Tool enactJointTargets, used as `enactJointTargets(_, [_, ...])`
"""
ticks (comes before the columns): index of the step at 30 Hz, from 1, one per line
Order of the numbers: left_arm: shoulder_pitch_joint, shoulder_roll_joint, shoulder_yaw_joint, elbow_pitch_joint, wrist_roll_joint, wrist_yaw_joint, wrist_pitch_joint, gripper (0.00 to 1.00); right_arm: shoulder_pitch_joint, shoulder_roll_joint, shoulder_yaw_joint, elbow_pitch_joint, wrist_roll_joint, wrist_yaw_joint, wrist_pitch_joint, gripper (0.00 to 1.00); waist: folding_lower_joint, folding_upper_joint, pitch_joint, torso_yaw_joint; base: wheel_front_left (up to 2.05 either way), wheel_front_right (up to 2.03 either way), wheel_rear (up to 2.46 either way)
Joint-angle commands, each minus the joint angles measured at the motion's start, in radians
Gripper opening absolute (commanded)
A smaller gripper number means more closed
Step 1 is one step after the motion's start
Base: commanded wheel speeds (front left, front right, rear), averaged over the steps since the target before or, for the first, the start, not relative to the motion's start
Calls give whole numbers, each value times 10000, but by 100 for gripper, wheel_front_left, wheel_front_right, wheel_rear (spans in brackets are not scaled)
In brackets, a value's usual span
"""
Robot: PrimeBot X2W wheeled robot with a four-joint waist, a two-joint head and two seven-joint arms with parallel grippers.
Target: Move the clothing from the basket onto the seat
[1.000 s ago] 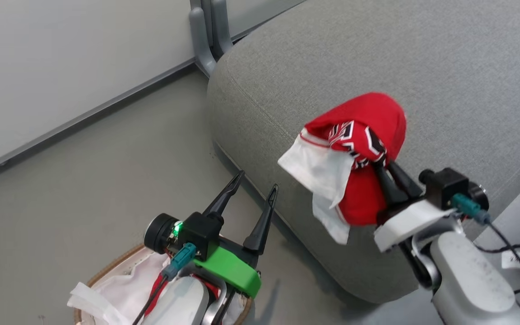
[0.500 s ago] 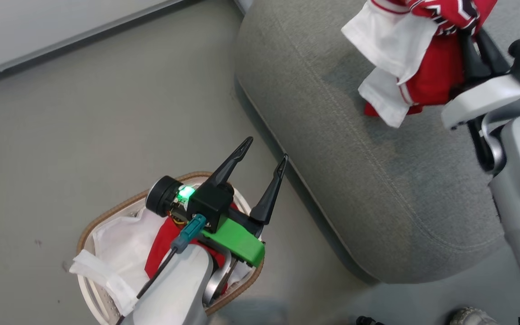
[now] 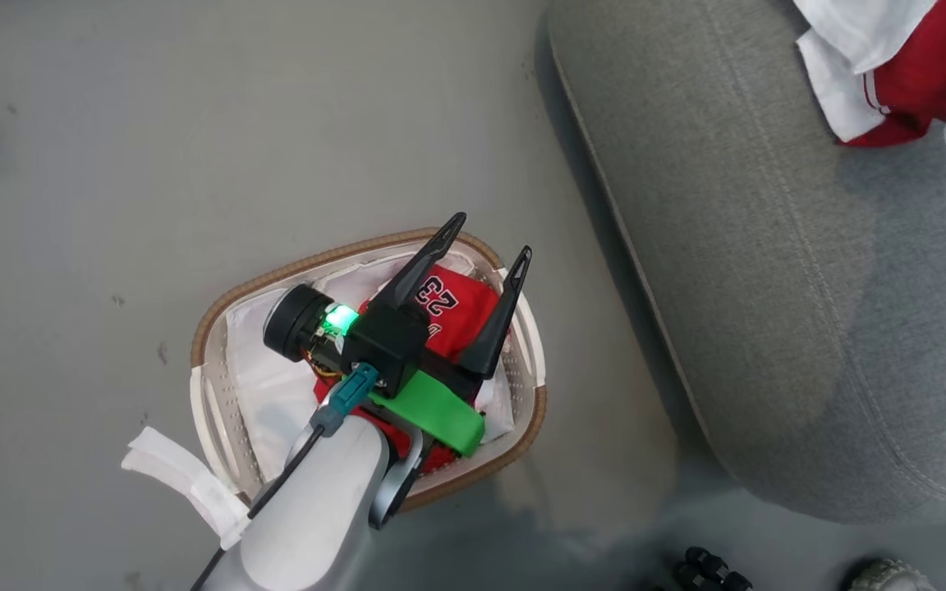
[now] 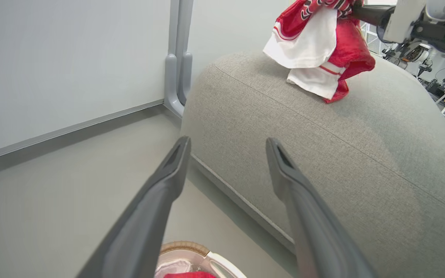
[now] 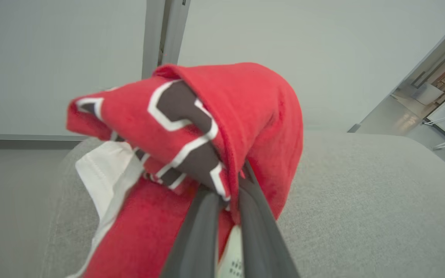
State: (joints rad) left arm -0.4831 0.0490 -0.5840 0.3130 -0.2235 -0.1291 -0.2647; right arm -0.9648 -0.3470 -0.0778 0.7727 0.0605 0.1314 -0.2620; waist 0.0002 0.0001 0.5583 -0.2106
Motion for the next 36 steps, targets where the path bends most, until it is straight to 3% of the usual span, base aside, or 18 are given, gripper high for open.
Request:
enactJointTargets(1, [-155,30,31,-42,-20,-26,7,100,63,-120,-187,301,-230,-14,-42,0,-2,-1,575,606,0,0,0])
enactJointTargets(7, [92,47,208,53,-8,-26,7,100,534,35,-926,1312,-746,-14,-39,0,-2,-1,438,623,0,0,0])
enactJointTargets(8, [149,60,234,78,1,-27,7,100,612,86,-1070,1364,-766,-14,-32,11,-2,-1,379,587,0,0,0])
enactJointTargets(9, [178,67,262,102,0,-27,7,100,676,125,-1182,1308,-810,-14,-31,48,-2,-1,324,556,0,0,0])
enactJointTargets(10, [209,77,291,140,-2,-27,7,100,803,199,-1287,1219,-841,-14,-31,100,-2,-1,242,517,0,0,0])
enactJointTargets(16, [453,79,702,223,-54,-27,7,100,1590,500,-1598,699,-812,-14,-31,100,-2,-1,-491,310,0,0,0])
enactJointTargets(26, [1451,66,2009,427,25,-27,9,100,3854,736,-414,-1085,131,-14,-31,100,-2,-1,-2104,418,0,0,0])
enactJointTargets(36, [2613,34,3833,618,390,126,7,100,5460,1697,676,-2690,1134,-14,-31,100,-2,-1,-3251,1041,0,0,0])
